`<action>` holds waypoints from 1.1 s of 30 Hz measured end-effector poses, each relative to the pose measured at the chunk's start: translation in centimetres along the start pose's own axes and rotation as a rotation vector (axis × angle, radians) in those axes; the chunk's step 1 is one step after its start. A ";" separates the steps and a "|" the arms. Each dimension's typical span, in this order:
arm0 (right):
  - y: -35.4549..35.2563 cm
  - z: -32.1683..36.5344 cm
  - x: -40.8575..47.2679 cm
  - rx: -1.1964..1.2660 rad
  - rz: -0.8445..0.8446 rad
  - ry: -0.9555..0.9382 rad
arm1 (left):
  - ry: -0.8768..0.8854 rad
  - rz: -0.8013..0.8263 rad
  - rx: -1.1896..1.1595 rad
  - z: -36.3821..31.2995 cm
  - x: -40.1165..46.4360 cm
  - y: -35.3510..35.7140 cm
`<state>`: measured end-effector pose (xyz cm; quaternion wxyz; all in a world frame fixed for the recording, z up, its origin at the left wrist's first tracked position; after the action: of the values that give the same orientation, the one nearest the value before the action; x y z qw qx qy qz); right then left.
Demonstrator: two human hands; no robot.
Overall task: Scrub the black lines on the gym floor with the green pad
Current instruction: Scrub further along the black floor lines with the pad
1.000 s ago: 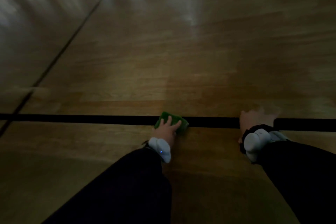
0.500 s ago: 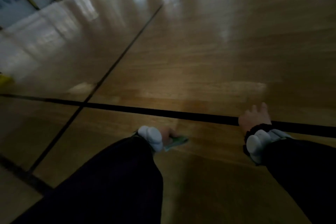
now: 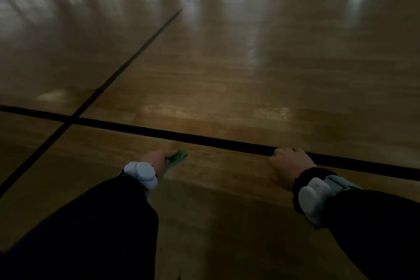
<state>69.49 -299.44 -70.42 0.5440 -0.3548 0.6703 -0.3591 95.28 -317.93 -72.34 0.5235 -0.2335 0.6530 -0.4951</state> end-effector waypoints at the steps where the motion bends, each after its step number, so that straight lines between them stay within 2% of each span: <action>1: -0.5 0.0 0.1 0.028 0.001 0.027 | 0.012 0.006 -0.025 0.5 0.9 0.6; 4: -1.7 0.6 0.9 0.098 0.009 0.102 | 0.049 0.073 -0.076 1.4 3.3 2.5; 12: -2.2 3.4 3.1 0.145 0.023 0.108 | 0.004 0.093 -0.135 2.0 6.9 7.7; 17: -0.8 3.2 3.8 0.203 0.066 0.145 | -0.028 -0.031 -0.123 0.5 8.1 8.8; 22: -0.6 3.4 4.4 0.245 0.065 0.171 | -0.030 -0.015 -0.086 -1.5 9.3 7.7; 25: -0.7 3.5 4.7 0.265 0.055 0.178 | 0.051 -0.014 -0.066 -4.1 9.1 7.2; 30: -1.1 3.5 5.2 0.269 0.057 0.187 | 0.318 0.009 0.033 -11.0 6.1 8.3; 33: -1.2 4.1 5.5 0.274 0.040 0.168 | 0.363 -0.021 0.080 -11.9 5.8 9.0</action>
<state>72.76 -305.17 -72.54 0.5366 -0.2325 0.6650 -0.4645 84.34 -314.27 -83.46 0.4007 -0.1262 0.7140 -0.5601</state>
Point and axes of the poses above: each hand's wrist, its own x-axis towards the middle knuckle, its own y-axis out of the palm, z = x × y, the point moved 1 cm from there along x, towards the middle knuckle, and after that the axes turned 7 degrees about -y, right-handed, at the moved point
